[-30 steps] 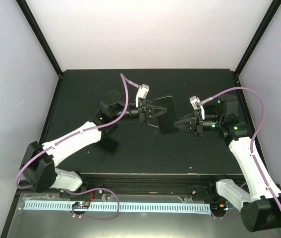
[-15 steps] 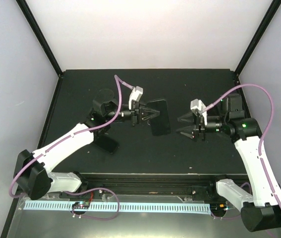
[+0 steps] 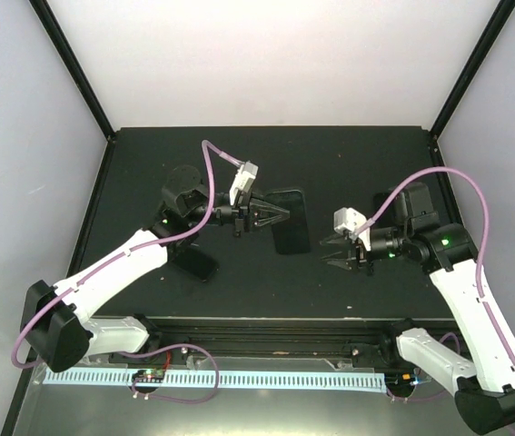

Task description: Take the phone out of the phone case

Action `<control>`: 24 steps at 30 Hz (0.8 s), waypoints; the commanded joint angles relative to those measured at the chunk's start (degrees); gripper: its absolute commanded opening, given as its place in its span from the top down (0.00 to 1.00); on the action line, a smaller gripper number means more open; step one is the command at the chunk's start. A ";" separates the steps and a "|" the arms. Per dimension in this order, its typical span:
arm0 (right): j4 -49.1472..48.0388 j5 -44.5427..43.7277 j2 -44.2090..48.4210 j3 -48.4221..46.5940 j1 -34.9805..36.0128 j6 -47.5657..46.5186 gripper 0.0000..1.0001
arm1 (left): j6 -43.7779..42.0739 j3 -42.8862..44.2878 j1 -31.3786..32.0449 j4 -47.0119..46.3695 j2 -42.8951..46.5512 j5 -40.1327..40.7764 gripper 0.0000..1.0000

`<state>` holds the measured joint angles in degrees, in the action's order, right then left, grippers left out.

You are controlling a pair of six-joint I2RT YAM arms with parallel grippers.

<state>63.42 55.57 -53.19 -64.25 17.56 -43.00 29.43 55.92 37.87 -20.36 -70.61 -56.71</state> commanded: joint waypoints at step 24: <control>-0.57 -0.96 -5.44 -4.75 7.84 0.79 0.91 | 1.86 0.98 0.42 -6.32 -0.31 -4.58 0.99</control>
<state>61.89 54.52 -58.24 -67.55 25.04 -39.51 30.68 55.72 37.95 -22.87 -71.05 -59.35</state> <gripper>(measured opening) 0.143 0.113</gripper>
